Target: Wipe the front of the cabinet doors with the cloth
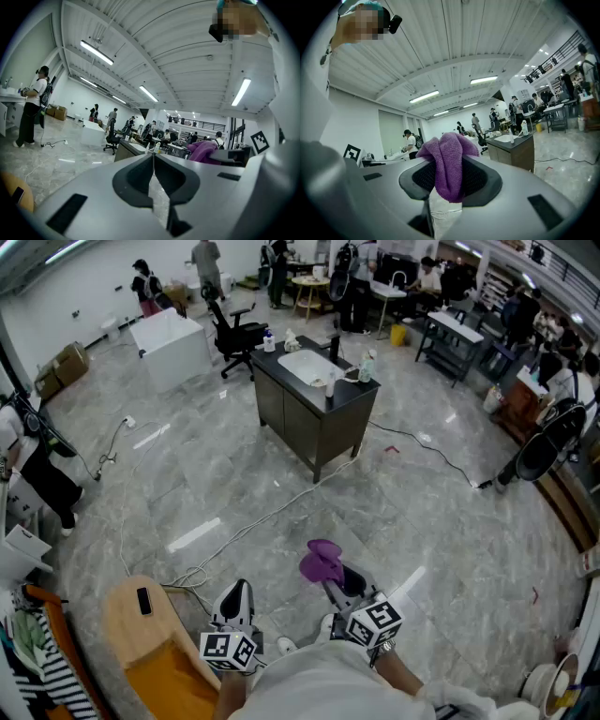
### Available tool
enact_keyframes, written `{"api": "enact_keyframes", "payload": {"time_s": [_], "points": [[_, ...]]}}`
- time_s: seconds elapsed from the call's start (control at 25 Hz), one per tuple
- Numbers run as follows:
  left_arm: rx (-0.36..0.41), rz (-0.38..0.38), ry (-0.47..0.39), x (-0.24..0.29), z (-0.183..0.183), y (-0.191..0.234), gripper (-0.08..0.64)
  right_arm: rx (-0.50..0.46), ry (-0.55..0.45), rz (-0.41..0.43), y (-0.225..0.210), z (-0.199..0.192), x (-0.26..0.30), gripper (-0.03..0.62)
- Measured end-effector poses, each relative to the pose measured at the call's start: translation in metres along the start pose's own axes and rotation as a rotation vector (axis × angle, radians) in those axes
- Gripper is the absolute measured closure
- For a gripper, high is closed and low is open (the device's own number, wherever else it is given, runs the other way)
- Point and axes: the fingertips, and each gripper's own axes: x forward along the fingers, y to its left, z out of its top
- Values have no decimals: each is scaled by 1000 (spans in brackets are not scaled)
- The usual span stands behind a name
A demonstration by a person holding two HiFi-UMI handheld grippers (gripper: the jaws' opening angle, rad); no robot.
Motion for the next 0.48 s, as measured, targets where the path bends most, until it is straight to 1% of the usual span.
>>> {"api": "enact_keyframes", "payload": {"time_s": [0.28, 0.48], "points": [[-12, 4, 12, -18, -8, 14, 543, -11, 11, 7, 19, -9, 2, 456], [-7, -22, 0, -21, -1, 18, 543, -26, 10, -9, 31, -11, -3, 456]]}}
